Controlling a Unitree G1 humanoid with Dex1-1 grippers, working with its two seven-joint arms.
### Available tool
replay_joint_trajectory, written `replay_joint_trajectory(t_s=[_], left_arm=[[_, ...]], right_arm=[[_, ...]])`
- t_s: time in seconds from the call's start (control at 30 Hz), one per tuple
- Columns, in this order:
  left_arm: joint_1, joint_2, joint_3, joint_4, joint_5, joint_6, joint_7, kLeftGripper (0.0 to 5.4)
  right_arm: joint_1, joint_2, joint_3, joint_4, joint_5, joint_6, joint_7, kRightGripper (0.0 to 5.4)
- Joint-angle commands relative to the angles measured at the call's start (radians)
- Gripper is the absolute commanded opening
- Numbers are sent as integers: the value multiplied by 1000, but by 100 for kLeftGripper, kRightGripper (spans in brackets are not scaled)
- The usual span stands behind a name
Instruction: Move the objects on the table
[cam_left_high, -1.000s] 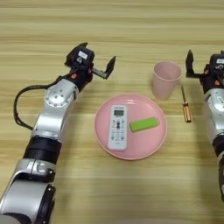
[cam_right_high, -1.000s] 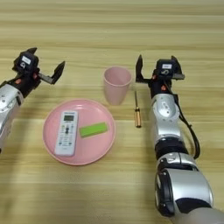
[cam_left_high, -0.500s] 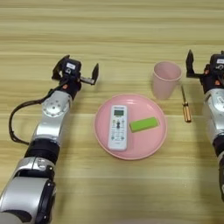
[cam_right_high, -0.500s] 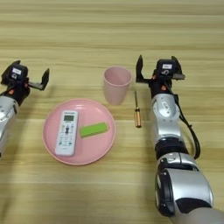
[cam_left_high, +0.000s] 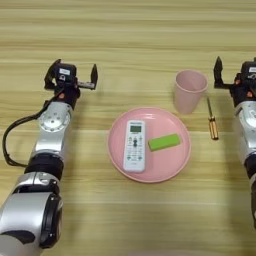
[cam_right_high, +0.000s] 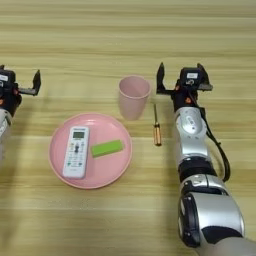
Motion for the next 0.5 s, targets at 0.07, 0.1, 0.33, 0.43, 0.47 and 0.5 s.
replay_joint_trajectory(t_s=[0.07, 0.1, 0.33, 0.43, 0.47, 0.5], left_arm=[[-17, -8, 5, 11, -11, -10, 0, 538], [-19, -9, 4, 12, -12, -9, 0, 538], [-36, -13, 13, 31, -20, -5, 3, 538], [-40, -13, 14, 39, -20, -8, 3, 538], [-41, -14, 16, 42, -22, -10, 2, 538], [-43, -15, 18, 44, -22, -11, 2, 538]], right_arm=[[16, -11, 1, -21, -2, 7, 5, 540], [17, -12, 2, -21, -2, 7, 6, 540], [17, -15, 3, -22, 0, 7, 8, 540], [16, -14, 4, -21, 0, 4, 11, 540], [16, -13, 4, -22, 1, 3, 11, 540], [16, -13, 4, -24, 2, 1, 14, 540]])
